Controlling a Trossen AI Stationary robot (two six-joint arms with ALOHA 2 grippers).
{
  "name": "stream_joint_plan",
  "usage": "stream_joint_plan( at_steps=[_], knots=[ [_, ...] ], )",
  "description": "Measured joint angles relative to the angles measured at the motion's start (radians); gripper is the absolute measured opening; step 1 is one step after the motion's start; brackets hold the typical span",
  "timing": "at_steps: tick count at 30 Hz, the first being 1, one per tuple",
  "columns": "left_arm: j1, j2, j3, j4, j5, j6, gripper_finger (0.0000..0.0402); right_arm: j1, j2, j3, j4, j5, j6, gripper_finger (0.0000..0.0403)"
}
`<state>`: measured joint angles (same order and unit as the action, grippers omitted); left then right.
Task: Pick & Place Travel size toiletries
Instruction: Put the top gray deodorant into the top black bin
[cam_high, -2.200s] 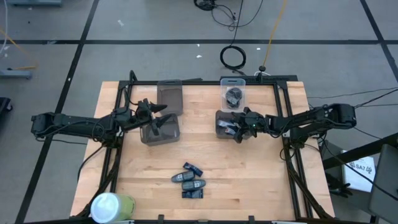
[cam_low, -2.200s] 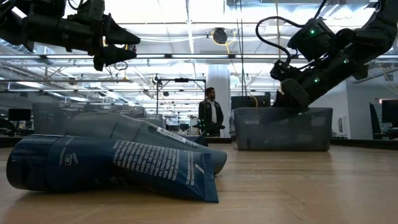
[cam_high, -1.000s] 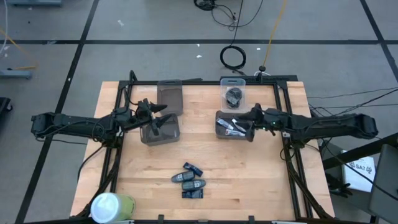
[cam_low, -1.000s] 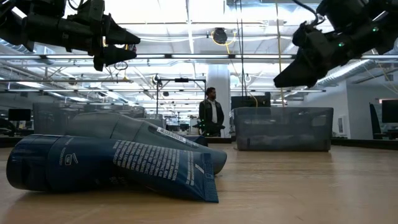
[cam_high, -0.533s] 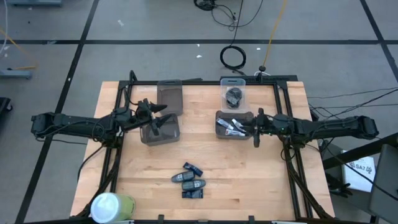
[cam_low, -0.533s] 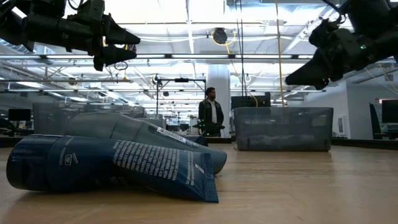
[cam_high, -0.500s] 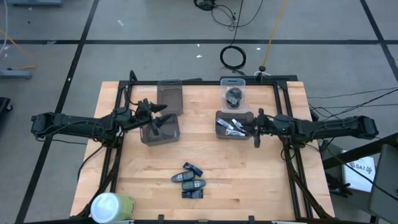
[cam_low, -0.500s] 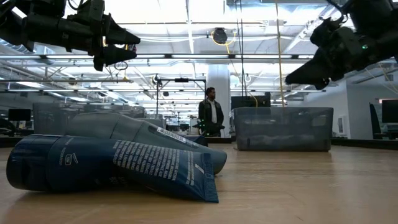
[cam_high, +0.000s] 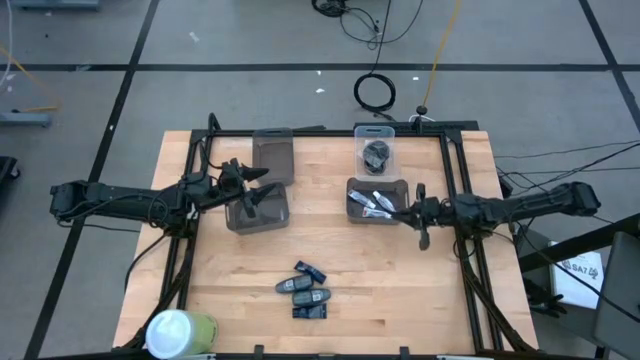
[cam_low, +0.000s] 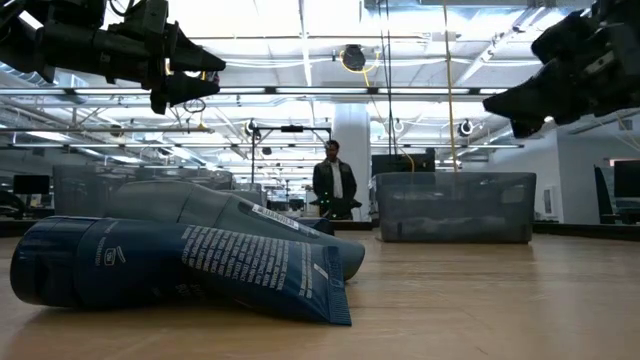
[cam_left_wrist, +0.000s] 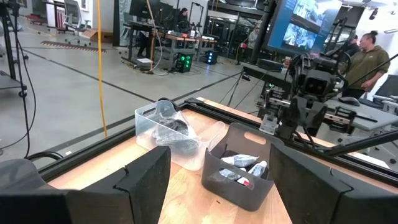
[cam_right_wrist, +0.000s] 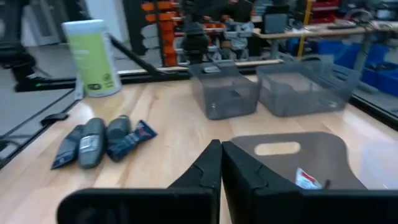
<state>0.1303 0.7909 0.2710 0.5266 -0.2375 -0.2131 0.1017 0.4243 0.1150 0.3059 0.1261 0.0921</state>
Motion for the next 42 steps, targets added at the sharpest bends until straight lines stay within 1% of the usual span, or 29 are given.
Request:
stream_joint_plan(
  at_steps=[8, 11, 14, 18, 23, 30, 35, 37, 42],
  knots=[
    [0.000, 0.000, 0.000, 0.000, 0.000, 0.000, 0.0271, 0.096, -0.080, -0.009, -0.020, 0.002, -0.065, 0.0001],
    [0.000, 0.000, 0.000, 0.000, 0.000, 0.000, 0.0271, 0.113, -0.117, -0.039, -0.019, 0.003, -0.078, 0.0001],
    [0.000, 0.000, 0.000, 0.000, 0.000, 0.000, 0.0271, 0.125, -0.156, -0.086, 0.034, 0.003, -0.079, 0.0001],
    [0.000, 0.000, 0.000, 0.000, 0.000, 0.000, 0.0271, 0.130, -0.197, -0.096, 0.010, -0.002, -0.100, 0.0001],
    [0.000, 0.000, 0.000, 0.000, 0.000, 0.000, 0.0271, 0.130, -0.245, -0.097, -0.027, -0.077, -0.133, 0.0000],
    [0.000, 0.000, 0.000, 0.000, 0.000, 0.000, 0.0271, 0.130, -0.259, -0.098, -0.036, -0.076, -0.097, 0.0000],
    [0.000, 0.000, 0.000, 0.000, 0.000, -0.003, 0.0271, 0.130, -0.256, -0.100, -0.034, -0.076, -0.104, 0.0000],
    [0.000, 0.000, 0.000, 0.002, 0.001, -0.033, 0.0271, 0.130, -0.256, -0.100, -0.034, -0.076, -0.095, 0.0000],
    [-0.001, 0.000, 0.000, 0.002, 0.004, -0.171, 0.0271, 0.130, -0.256, -0.100, -0.034, -0.076, -0.073, 0.0000]
  ],
)
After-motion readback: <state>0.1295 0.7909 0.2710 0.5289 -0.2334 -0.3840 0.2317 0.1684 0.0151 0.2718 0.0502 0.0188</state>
